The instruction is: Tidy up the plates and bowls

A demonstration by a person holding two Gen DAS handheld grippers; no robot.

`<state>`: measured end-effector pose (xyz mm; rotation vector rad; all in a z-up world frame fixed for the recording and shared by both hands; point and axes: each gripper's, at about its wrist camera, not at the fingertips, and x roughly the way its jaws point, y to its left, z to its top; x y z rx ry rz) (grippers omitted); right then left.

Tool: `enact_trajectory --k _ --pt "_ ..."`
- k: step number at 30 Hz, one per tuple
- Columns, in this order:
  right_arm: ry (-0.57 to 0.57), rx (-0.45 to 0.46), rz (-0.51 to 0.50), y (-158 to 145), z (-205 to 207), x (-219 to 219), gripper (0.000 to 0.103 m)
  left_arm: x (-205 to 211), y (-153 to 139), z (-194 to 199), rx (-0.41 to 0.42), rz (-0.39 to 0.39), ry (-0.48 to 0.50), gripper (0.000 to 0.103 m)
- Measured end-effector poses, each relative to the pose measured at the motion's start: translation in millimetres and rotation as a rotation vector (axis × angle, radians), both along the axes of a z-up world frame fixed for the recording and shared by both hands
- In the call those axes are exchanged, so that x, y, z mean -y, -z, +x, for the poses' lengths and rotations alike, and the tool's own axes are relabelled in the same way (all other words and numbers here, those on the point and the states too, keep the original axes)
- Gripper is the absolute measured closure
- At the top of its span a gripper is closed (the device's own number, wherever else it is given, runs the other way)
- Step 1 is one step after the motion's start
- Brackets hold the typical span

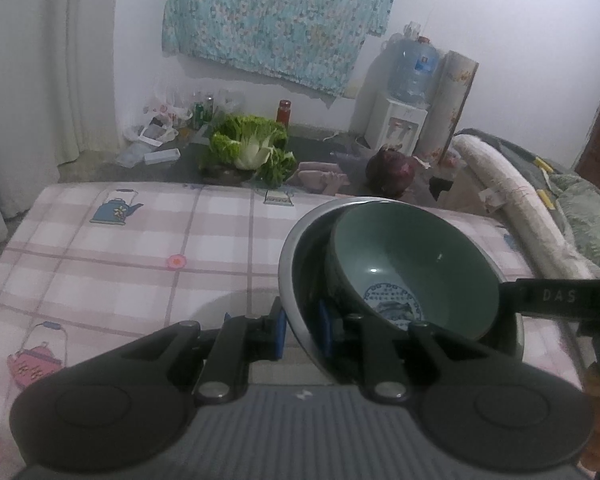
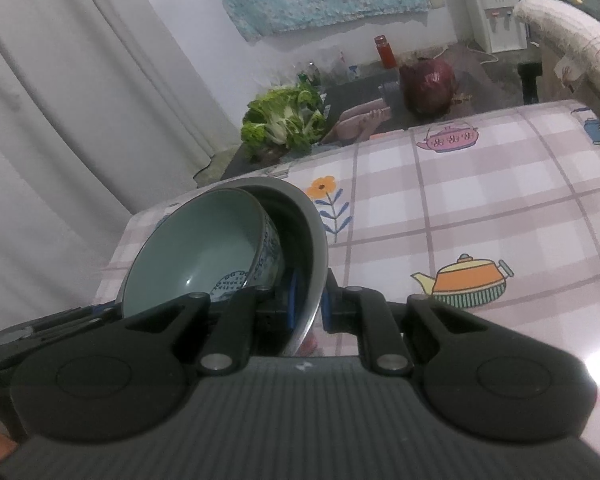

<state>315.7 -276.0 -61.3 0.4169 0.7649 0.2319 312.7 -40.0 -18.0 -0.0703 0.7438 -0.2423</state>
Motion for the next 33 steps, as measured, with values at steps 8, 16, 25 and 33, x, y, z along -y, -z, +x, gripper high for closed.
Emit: enact_trajectory --k 8,16,25,33 --pt "0.001 0.001 0.004 -24 -54 -9 0.091 -8 -22 -50 0.024 -0.005 0.017 0.087" --pt "-0.001 -0.054 0.013 -16 -117 -17 0.090 -17 -11 -103 -0.012 -0.010 0.029 0.087" --pt "0.004 -0.137 0.004 21 -152 -26 0.090 -26 24 -132 -0.100 -0.033 0.014 0.087" --pt "0.024 -0.134 -0.016 40 -156 -28 0.090 -23 37 -139 -0.090 0.000 0.021 0.086"
